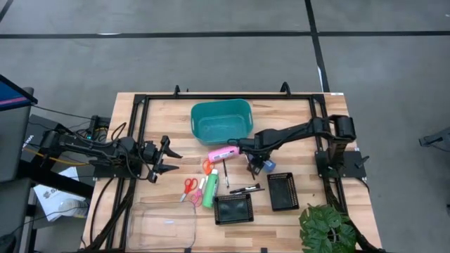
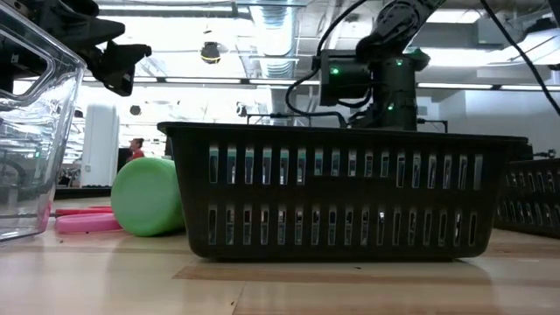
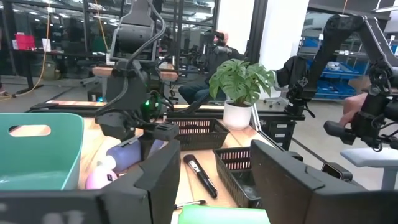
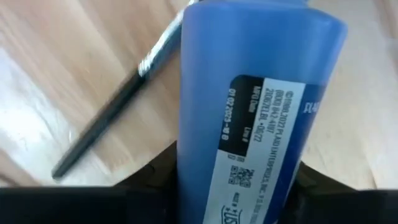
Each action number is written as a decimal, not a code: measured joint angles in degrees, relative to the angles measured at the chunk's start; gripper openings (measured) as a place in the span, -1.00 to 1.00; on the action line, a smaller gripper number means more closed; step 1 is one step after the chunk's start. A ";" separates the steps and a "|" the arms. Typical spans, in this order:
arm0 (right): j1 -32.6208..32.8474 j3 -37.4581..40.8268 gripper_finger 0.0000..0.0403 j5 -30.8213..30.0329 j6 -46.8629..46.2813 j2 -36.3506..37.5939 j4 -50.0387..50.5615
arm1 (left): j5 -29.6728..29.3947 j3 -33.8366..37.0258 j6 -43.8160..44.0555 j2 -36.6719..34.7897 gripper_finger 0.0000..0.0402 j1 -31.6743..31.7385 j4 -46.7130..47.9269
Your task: Pick & Place Paint Supplies
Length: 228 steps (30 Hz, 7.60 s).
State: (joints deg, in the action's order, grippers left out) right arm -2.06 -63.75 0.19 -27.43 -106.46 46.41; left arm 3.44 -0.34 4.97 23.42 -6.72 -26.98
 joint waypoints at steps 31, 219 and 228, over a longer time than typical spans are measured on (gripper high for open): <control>2.07 0.15 -0.30 -7.52 22.95 17.10 -33.23 | -6.40 0.00 -3.31 6.59 -0.16 0.63 -17.34; -17.82 34.82 0.31 14.75 33.85 44.34 -80.14 | 4.67 -25.81 -0.87 76.96 0.15 33.35 -48.09; -17.82 34.82 0.31 14.75 33.86 44.34 -80.10 | 6.10 -25.81 -2.16 77.00 0.15 33.95 -53.72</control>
State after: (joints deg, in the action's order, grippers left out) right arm -19.88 -28.93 14.94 6.43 -62.13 -33.69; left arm 9.54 -26.15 2.81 100.42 27.23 -80.70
